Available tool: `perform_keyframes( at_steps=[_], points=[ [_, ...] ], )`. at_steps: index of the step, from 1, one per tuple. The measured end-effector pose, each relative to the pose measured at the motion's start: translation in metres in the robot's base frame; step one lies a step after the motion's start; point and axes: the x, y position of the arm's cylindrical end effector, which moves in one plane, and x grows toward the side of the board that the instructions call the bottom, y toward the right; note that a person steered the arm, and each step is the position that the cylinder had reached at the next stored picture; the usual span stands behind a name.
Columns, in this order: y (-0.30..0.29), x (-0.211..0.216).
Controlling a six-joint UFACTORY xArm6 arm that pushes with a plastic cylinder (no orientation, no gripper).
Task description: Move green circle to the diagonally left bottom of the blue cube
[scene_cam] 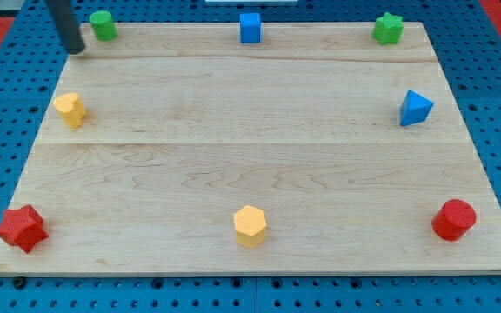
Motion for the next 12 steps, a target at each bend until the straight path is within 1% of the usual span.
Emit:
perform_keyframes(
  at_steps=[1, 2, 3, 5, 6, 7, 9, 10, 11, 12],
  points=[
    [-0.004, -0.006],
    [-0.004, -0.062],
    [-0.003, -0.066],
    [0.008, -0.066],
    [0.025, -0.065],
    [0.075, -0.065],
    [0.112, -0.066],
    [0.149, -0.065],
    [0.172, -0.052],
    [0.179, -0.024]
  ],
)
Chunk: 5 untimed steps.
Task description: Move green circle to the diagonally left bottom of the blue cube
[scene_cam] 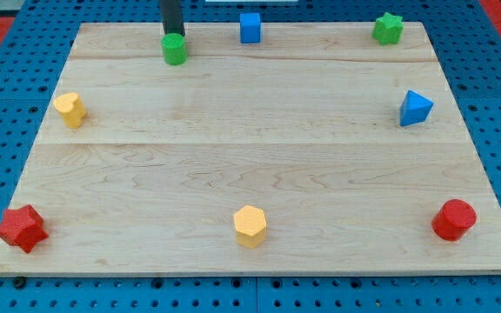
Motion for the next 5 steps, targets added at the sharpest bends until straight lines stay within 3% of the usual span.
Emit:
perform_keyframes(
  at_steps=[2, 5],
  points=[
    [-0.036, 0.024],
    [0.012, 0.065]
  ],
)
